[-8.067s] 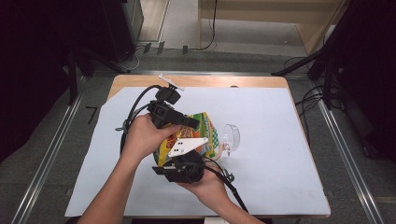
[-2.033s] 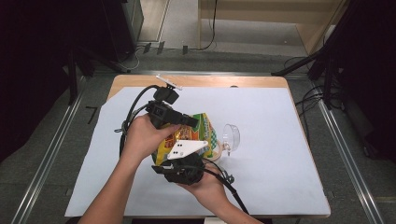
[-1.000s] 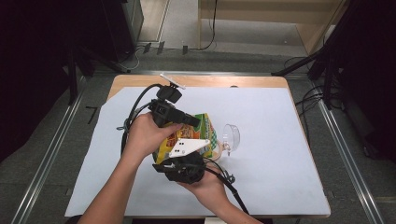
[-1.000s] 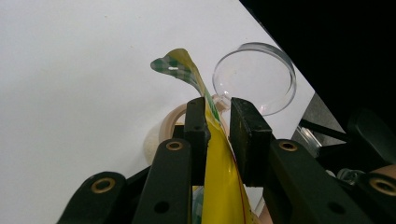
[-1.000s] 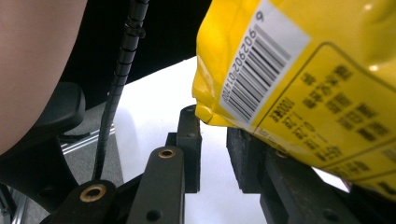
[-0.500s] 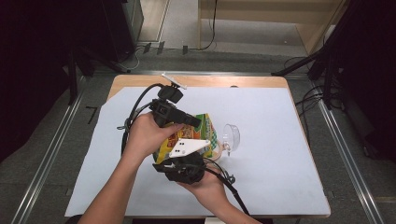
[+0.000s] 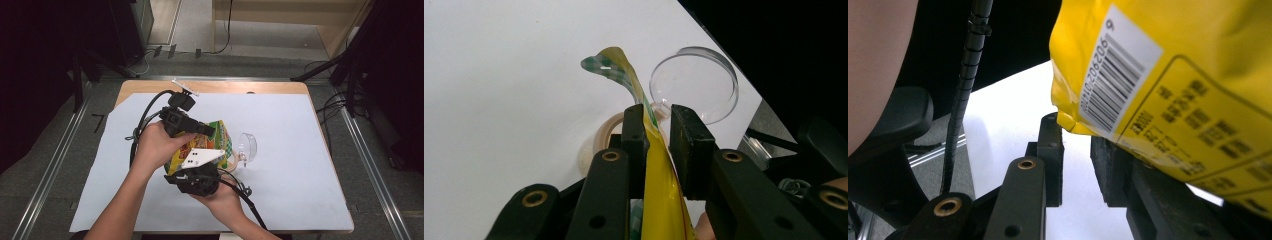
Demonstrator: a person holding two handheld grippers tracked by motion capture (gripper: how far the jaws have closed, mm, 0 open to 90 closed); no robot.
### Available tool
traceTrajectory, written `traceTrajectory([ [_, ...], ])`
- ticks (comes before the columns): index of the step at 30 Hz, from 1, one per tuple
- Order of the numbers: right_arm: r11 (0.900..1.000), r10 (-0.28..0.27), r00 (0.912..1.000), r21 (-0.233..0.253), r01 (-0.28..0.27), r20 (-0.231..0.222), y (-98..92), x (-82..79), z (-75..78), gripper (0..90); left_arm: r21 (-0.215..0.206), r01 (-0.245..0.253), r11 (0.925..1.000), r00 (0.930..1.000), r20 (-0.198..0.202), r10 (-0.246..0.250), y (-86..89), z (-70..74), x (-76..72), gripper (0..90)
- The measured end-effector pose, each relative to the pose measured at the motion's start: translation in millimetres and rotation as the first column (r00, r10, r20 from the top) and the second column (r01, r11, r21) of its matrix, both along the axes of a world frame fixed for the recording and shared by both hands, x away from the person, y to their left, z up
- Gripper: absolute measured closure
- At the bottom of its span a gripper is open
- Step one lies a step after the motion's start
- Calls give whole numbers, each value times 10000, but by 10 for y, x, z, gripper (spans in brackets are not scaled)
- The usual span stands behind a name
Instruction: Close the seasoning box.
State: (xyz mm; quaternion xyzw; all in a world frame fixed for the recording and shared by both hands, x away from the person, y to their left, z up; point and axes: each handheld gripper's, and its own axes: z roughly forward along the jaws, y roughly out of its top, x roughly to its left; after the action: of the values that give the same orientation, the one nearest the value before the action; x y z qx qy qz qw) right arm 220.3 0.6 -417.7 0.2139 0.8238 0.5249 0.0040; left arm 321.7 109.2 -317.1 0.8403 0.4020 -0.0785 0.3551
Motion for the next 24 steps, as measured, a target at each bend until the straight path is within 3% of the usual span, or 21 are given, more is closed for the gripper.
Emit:
traceTrajectory([
  [24,9997,-42,9995,-247,35,-310,45,141,18,763,-214,-81,9997,9998,-172,78,54,-59,172,780],
])
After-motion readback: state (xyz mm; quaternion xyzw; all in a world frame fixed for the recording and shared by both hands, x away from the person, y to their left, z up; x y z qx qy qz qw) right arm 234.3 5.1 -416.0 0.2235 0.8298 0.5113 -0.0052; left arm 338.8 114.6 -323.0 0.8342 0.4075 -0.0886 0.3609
